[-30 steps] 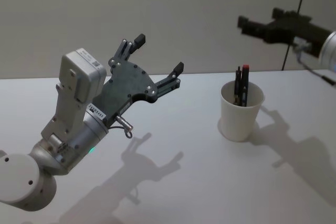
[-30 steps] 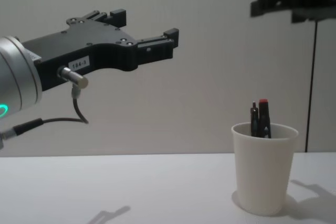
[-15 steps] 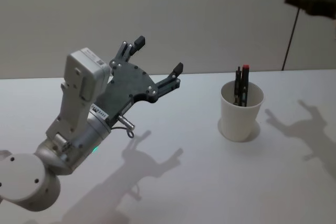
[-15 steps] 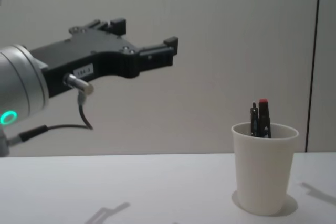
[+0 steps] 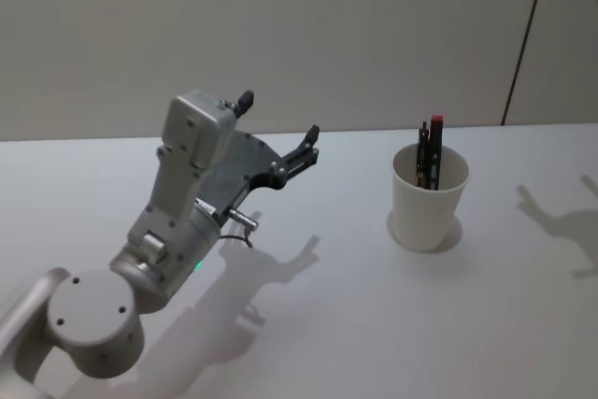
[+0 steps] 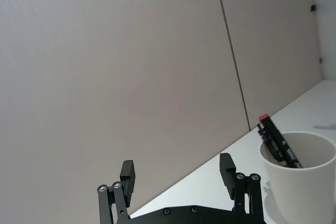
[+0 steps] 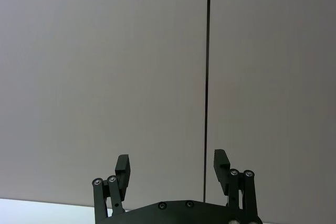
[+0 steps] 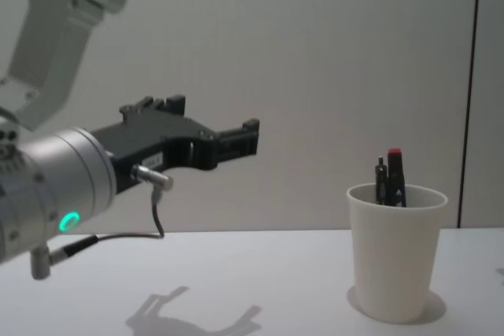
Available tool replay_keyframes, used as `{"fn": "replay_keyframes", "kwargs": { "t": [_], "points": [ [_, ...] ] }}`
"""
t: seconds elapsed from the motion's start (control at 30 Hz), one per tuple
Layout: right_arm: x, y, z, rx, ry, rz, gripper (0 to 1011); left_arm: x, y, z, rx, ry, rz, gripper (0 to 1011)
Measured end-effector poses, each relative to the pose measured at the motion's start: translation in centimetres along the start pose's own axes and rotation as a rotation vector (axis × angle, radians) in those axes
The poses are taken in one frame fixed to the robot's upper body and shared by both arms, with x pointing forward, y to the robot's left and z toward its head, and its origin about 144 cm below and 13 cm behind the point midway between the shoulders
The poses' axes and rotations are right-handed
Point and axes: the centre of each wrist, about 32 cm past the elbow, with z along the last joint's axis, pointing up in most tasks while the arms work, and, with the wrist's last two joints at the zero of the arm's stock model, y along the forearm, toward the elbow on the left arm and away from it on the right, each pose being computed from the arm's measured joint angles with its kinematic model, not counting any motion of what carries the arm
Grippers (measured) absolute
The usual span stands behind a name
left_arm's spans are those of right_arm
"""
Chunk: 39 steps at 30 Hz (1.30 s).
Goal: Place the pen into the pen holder.
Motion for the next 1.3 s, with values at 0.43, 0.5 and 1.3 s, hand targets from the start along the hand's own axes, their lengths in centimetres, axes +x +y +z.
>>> {"fn": "replay_keyframes", "kwargs": {
  "t": [0.43, 0.5, 1.3],
  "points": [
    [-0.7, 0.1, -4.0, 0.029, 0.003, 0.026, 1001, -0.7, -0.8, -0.8, 0.06, -0.001, 0.047, 1001],
    [-0.9, 0.0, -4.6, 0.032, 0.004, 0.031, 1001, -0.7, -0.8, -0.8, 0.06, -0.001, 0.047, 1001],
    [-3.2, -1.8, -14.0, 0.069, -0.028, 0.089, 1001, -0.7, -0.8, -0.8, 0.06, -0.001, 0.048, 1001]
  ]
}}
